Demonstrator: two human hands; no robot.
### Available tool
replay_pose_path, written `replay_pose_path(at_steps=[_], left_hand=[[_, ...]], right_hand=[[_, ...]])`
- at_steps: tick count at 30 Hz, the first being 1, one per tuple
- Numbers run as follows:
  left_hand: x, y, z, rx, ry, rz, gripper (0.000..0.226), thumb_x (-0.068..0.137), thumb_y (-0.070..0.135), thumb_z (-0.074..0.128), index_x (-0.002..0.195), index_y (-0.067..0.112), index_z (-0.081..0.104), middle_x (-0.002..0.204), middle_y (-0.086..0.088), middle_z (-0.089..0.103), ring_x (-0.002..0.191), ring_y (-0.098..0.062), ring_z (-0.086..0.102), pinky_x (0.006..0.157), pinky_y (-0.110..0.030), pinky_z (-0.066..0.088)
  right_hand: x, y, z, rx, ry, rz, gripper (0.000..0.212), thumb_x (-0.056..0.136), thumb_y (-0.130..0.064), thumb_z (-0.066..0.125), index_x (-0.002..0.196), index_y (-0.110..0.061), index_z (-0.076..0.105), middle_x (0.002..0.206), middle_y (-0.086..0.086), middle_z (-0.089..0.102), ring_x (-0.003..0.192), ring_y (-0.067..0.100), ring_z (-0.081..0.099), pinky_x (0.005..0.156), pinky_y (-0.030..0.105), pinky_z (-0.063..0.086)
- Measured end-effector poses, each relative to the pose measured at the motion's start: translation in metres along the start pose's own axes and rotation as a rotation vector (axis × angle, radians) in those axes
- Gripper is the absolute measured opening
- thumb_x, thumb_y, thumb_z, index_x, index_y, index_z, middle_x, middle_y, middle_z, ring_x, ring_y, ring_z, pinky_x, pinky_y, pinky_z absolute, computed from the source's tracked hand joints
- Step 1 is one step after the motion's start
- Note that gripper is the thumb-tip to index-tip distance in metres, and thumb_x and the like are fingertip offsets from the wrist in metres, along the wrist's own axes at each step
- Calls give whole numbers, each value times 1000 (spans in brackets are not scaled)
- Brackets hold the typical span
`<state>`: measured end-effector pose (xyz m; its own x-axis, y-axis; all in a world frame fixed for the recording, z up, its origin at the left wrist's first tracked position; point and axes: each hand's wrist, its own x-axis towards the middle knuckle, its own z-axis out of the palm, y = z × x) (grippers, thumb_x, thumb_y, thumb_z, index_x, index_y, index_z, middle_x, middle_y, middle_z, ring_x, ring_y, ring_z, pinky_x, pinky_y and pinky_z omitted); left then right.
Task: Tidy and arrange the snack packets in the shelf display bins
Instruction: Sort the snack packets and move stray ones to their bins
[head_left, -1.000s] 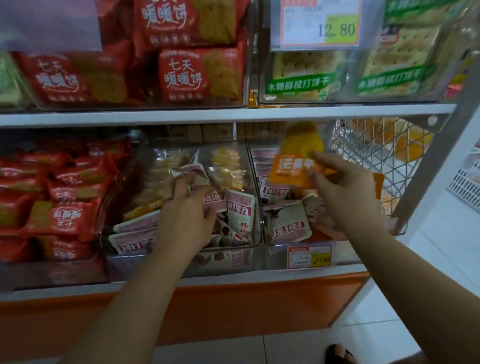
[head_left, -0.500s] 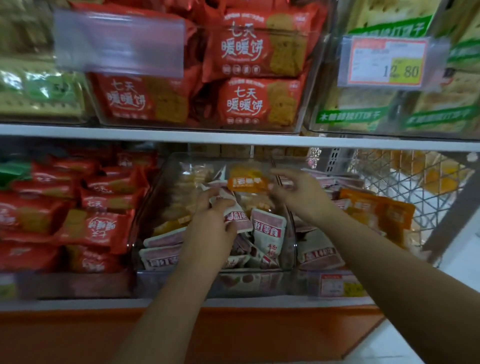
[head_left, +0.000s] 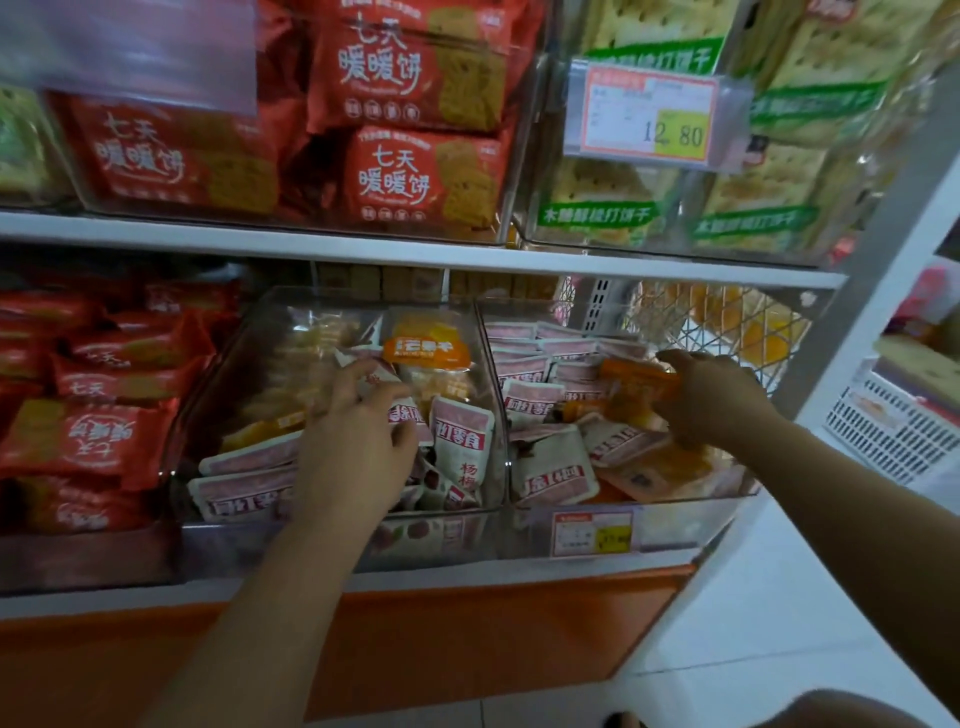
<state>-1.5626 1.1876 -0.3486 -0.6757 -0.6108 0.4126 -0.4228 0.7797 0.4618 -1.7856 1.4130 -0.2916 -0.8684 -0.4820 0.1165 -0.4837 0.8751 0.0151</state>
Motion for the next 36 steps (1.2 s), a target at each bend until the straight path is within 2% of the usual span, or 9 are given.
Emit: replay_pose_path(at_steps=[4,9,13,15,19,23,28,34,36], left_hand=[[5,1,6,37,34,20,32,83,28,63,115,23,64,143,-5,37,127,-36,42,94,-54,44],[10,7,11,31,13,28,31,85,30,61,115,25,63,142,-3,38,133,-34,29,98,-52,41],[12,5,10,28,-12,22,35,87,31,58,121,24,60,144,-1,36,135,-31,27,102,-49,39],[12,4,8,31,-27,23,37,87,32,57,124,25,58,145,0,34,135,-29,25,104,-48,37],[11,5,6,13,-44,20,36,88,32,57,124,26,58,146,2,33,136,-28,24,105,-48,36],[10,6,3,-16,-51,19,35,87,31,58,122,26,60,145,2,35,134,-28,27,103,-47,38],[10,8,2,-29,-49,22,34,87,30,58,121,26,60,143,0,37,132,-29,30,101,-47,39],[2,13,-6,-123,25,37,33,84,25,63,117,24,63,138,-5,45,130,-32,30,99,-52,40],[-4,18,-14,-177,73,92,43,85,28,63,127,26,55,140,-2,43,132,-27,27,104,-51,36]], right_hand=[[11,2,2,-64,10,-2,56,86,-27,56,139,-27,37,108,14,64,100,31,58,81,35,47],[18,-1,8,-243,-1,-118,39,86,-35,57,124,-24,55,107,6,64,108,27,48,83,32,42],[25,-6,15,-178,-67,-103,52,82,-36,63,131,-24,50,113,10,50,104,29,52,78,32,44],[26,-10,14,-139,-127,-108,55,80,-33,67,130,-20,49,114,10,53,98,27,57,77,33,49],[20,-7,14,-175,-152,-122,32,83,-24,64,114,-17,59,96,7,62,86,22,61,77,32,52],[9,-1,17,-113,-39,-80,11,86,-10,55,91,-12,65,76,4,54,74,22,57,64,29,46],[-7,5,-6,71,248,-190,23,91,-13,55,67,-14,57,63,6,55,60,25,51,57,29,39],[-28,-17,-44,153,555,-354,17,86,-14,61,71,-8,65,68,9,62,64,32,59,56,38,49],[-37,-31,-48,178,616,-436,13,85,-13,61,76,-7,68,72,9,64,66,32,61,55,39,51]])
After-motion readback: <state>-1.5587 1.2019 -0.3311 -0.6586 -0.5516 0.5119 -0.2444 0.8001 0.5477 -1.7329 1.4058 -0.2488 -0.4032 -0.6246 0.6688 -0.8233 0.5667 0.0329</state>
